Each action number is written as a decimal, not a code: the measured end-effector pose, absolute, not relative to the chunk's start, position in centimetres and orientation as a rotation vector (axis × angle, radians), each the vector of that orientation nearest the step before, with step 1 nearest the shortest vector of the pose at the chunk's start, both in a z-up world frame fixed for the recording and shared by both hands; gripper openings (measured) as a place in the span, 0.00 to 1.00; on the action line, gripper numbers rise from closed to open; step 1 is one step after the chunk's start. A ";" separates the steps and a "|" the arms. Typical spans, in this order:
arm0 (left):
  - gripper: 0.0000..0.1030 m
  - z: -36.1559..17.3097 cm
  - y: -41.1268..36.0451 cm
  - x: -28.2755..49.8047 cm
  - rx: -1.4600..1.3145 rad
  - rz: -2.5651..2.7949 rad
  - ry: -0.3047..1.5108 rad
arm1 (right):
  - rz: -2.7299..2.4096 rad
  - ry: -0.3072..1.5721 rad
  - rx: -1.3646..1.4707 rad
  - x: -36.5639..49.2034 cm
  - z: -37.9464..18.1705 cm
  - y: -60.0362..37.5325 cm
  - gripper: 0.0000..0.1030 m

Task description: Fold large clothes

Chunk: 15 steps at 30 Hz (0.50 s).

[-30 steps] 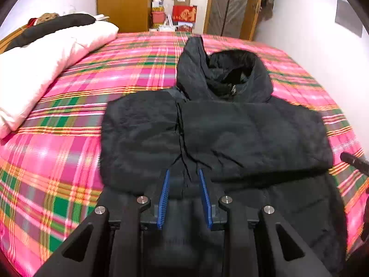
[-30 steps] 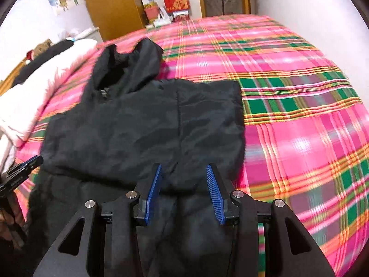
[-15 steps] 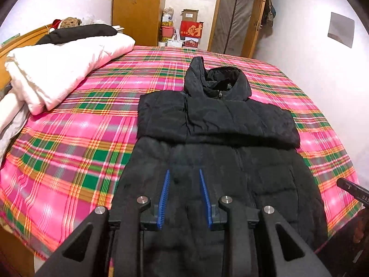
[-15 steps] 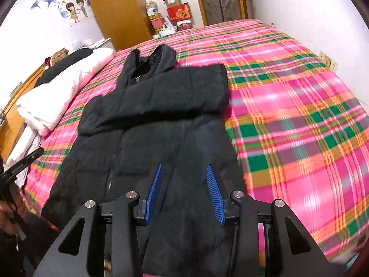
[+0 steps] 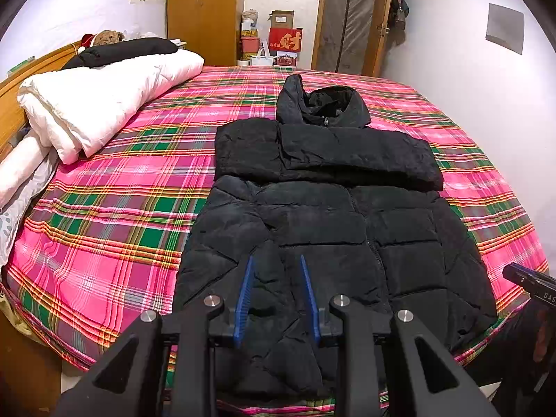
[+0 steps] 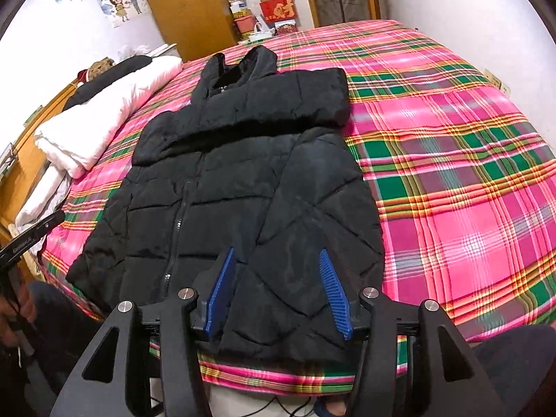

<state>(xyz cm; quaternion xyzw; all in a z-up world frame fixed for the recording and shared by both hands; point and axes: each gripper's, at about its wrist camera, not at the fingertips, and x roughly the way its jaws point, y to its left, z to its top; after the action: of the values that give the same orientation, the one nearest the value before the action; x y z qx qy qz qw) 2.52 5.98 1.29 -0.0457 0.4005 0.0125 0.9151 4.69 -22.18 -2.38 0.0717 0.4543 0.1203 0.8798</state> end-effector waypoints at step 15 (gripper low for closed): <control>0.36 -3.1 8.9 4.3 -0.118 0.117 0.915 | 0.159 1.044 0.212 6.5 -6.0 -24.8 0.60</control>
<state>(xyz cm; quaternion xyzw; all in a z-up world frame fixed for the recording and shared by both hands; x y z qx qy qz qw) 4.33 8.90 -3.05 -0.0570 0.4413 0.0564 0.8938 6.55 -24.75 -6.03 0.1008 0.4971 0.0759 0.8585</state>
